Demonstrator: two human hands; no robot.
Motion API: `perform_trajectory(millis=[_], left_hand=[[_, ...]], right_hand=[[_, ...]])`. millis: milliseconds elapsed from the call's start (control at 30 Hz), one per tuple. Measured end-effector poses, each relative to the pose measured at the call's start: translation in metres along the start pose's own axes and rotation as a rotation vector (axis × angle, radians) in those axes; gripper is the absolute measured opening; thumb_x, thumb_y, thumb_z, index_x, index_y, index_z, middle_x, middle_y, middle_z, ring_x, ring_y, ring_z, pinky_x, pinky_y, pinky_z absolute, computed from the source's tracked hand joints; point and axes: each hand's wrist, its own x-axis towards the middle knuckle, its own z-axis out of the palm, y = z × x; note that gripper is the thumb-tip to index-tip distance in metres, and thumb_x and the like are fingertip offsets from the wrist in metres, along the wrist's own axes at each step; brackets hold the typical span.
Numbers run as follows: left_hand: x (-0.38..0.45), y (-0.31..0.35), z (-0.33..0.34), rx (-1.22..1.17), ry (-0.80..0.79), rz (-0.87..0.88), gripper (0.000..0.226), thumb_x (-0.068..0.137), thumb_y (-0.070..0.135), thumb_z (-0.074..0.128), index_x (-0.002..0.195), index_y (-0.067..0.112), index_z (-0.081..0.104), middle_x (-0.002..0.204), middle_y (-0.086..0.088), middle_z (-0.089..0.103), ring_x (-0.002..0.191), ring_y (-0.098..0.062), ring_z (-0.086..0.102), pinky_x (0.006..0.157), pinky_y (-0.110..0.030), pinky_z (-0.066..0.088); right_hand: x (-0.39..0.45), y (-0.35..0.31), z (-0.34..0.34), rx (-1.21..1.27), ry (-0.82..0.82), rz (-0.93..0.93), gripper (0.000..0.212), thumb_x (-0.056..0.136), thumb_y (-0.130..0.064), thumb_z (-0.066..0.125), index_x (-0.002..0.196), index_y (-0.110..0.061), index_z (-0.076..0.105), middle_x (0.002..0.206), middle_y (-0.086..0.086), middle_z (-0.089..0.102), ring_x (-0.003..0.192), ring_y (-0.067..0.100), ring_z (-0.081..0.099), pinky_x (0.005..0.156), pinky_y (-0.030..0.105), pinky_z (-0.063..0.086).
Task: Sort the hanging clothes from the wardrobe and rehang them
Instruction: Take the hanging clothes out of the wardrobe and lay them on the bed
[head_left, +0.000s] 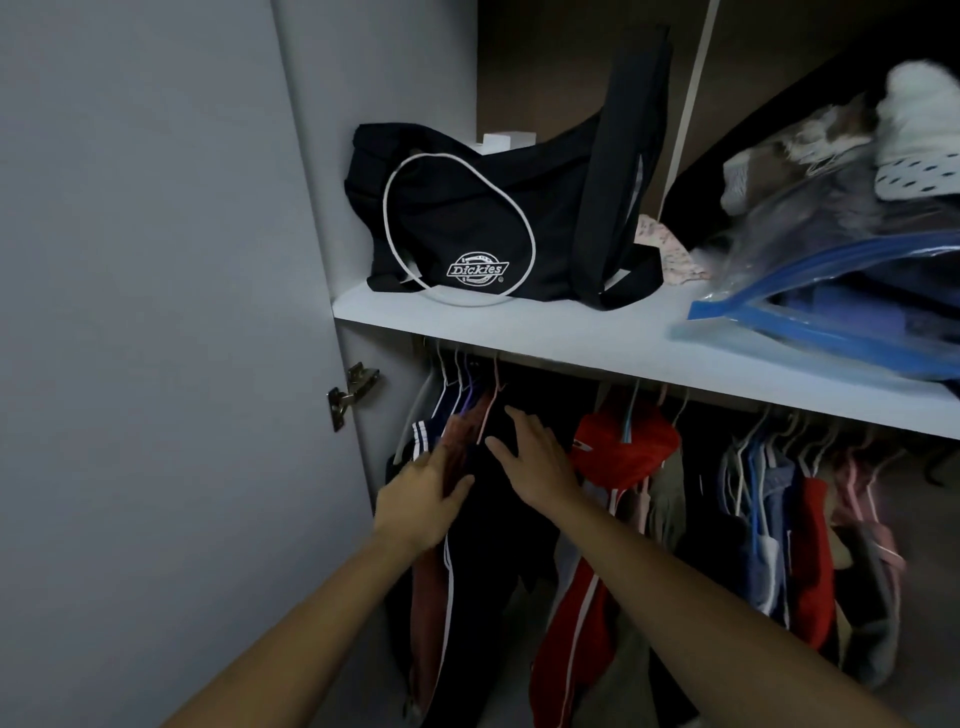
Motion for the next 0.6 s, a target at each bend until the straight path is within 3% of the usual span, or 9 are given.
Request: perform_trajectory(millis=[200, 367, 467, 600], left_hand=[[0.023, 0.000, 0.039, -0.029, 0.036, -0.037, 0.045, 0.104, 0.052, 0.048, 0.138, 0.022, 0.047, 0.126, -0.001, 0.064, 0.110, -0.021, 0.064, 0.073, -0.033, 0.041], [0.045, -0.004, 0.067, -0.038, 0.031, -0.014, 0.066, 0.103, 0.050, 0.052, 0.158, 0.026, 0.026, 0.139, -0.003, 0.060, 0.104, -0.025, 0.069, 0.072, -0.037, 0.055], [0.057, -0.006, 0.080, -0.003, 0.029, -0.035, 0.053, 0.102, 0.048, 0.056, 0.145, 0.022, 0.038, 0.145, -0.002, 0.053, 0.100, -0.023, 0.068, 0.071, -0.039, 0.056], [0.071, -0.007, 0.095, 0.021, 0.045, -0.031, 0.056, 0.105, 0.045, 0.052, 0.152, 0.021, 0.035, 0.168, 0.000, 0.028, 0.115, -0.028, 0.065, 0.071, -0.037, 0.051]], right_hand=[[0.042, 0.015, 0.027, 0.030, 0.015, 0.010, 0.063, 0.106, -0.050, 0.049, 0.160, -0.024, 0.029, 0.158, 0.009, 0.040, 0.141, 0.033, 0.043, 0.107, 0.044, 0.044], [0.074, 0.029, 0.042, 0.092, 0.066, 0.053, 0.061, 0.105, -0.046, 0.050, 0.159, -0.024, 0.031, 0.158, 0.010, 0.036, 0.140, 0.035, 0.043, 0.107, 0.045, 0.043], [0.095, 0.035, 0.046, 0.125, 0.086, 0.105, 0.060, 0.105, -0.048, 0.049, 0.159, -0.026, 0.032, 0.158, 0.011, 0.037, 0.140, 0.038, 0.043, 0.109, 0.046, 0.042], [0.118, 0.044, 0.048, 0.168, 0.073, 0.118, 0.058, 0.106, -0.047, 0.048, 0.159, -0.030, 0.034, 0.157, 0.013, 0.042, 0.141, 0.038, 0.043, 0.113, 0.046, 0.039]])
